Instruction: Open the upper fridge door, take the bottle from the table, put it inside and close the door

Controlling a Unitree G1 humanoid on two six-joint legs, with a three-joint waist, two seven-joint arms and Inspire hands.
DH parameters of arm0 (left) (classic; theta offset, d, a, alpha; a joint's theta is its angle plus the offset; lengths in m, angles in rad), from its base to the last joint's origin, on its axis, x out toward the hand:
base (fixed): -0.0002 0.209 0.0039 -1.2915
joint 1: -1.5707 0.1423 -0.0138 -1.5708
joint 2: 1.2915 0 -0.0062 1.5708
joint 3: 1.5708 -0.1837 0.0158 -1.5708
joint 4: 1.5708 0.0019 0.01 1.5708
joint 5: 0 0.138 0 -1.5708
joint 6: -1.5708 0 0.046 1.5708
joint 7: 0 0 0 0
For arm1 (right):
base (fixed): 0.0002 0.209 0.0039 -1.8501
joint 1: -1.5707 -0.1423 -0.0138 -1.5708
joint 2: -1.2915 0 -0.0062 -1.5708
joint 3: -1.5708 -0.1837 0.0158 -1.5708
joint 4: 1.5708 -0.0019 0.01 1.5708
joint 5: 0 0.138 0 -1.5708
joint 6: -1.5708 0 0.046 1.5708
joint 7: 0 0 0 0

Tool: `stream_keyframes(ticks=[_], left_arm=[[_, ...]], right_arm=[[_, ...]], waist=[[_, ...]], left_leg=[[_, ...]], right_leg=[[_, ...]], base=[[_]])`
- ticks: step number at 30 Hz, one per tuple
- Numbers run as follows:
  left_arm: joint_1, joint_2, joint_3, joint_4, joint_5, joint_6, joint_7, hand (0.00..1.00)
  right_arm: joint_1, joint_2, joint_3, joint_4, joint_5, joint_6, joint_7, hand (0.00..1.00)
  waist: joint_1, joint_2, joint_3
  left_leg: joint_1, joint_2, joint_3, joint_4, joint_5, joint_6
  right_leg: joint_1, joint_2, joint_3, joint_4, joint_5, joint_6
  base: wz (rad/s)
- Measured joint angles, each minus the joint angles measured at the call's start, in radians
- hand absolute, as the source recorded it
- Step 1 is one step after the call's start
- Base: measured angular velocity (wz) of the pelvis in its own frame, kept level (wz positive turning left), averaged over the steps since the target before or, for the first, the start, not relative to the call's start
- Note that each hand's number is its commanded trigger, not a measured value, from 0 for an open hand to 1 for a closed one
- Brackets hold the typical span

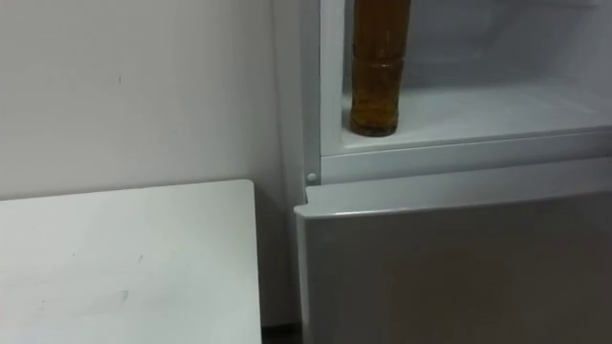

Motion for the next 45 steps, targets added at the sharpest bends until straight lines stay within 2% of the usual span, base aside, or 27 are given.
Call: stream_keyframes(ticks=[13,19,25,30,33,38,45], left_arm=[[0.001,-0.007,0.001,-0.002,0.001,0.001,-0.017,0.00],[0.002,-0.008,-0.001,-0.001,0.000,0.003,-0.043,0.00],[0.007,-0.008,-0.001,-0.005,0.001,0.014,-0.059,0.00],[0.007,0.004,-0.008,-0.032,0.002,0.029,-0.068,0.00],[0.006,0.012,-0.009,-0.049,0.023,0.030,-0.084,0.00],[0.007,0.014,-0.010,-0.054,0.023,0.031,-0.096,0.00],[0.006,0.028,-0.022,-0.054,0.022,0.032,-0.110,0.00]], right_arm=[[-0.002,0.000,0.034,0.000,-0.047,0.007,0.095,0.00],[-0.002,0.000,0.035,0.000,-0.147,0.057,0.136,0.00],[-0.005,0.000,0.035,0.000,-0.161,0.098,0.212,0.00],[-0.018,-0.002,0.071,0.000,-0.355,0.122,0.283,0.00],[-0.027,-0.019,0.088,-0.002,-0.412,0.129,0.334,0.00],[-0.047,-0.032,0.112,-0.019,-0.433,0.129,0.397,0.00],[-0.069,-0.052,0.145,-0.018,-0.499,0.131,0.434,0.00]], waist=[[0.001,0.005,-0.0012],[0.002,-0.006,0.0001],[0.003,-0.033,-0.0013],[0.013,-0.043,-0.0006],[0.028,-0.043,-0.0014],[0.034,-0.046,-0.0016],[0.048,-0.052,0.0004]], left_leg=[[0.000,0.000,-0.004,-0.001,0.000,0.000],[-0.001,0.000,-0.008,-0.001,0.000,0.000],[-0.002,0.001,-0.009,-0.001,0.000,0.000],[-0.016,0.004,-0.011,0.007,0.000,0.000],[-0.017,0.007,-0.009,0.007,0.000,0.000],[-0.016,0.009,-0.009,0.008,0.000,0.000],[-0.004,0.009,-0.012,0.008,0.000,0.000]], right_leg=[[0.000,-0.001,-0.008,-0.002,0.001,-0.001],[0.000,0.000,-0.008,-0.001,0.001,-0.001],[0.001,0.000,-0.008,-0.004,0.001,-0.002],[-0.003,0.002,-0.012,-0.013,0.003,-0.005],[-0.002,0.004,-0.014,-0.017,0.004,-0.007],[0.002,0.005,-0.016,-0.021,0.005,-0.009],[0.016,0.004,-0.017,-0.024,0.006,-0.010]], base=[[0.00],[0.00],[0.00],[0.01],[0.00],[0.00],[0.00]])
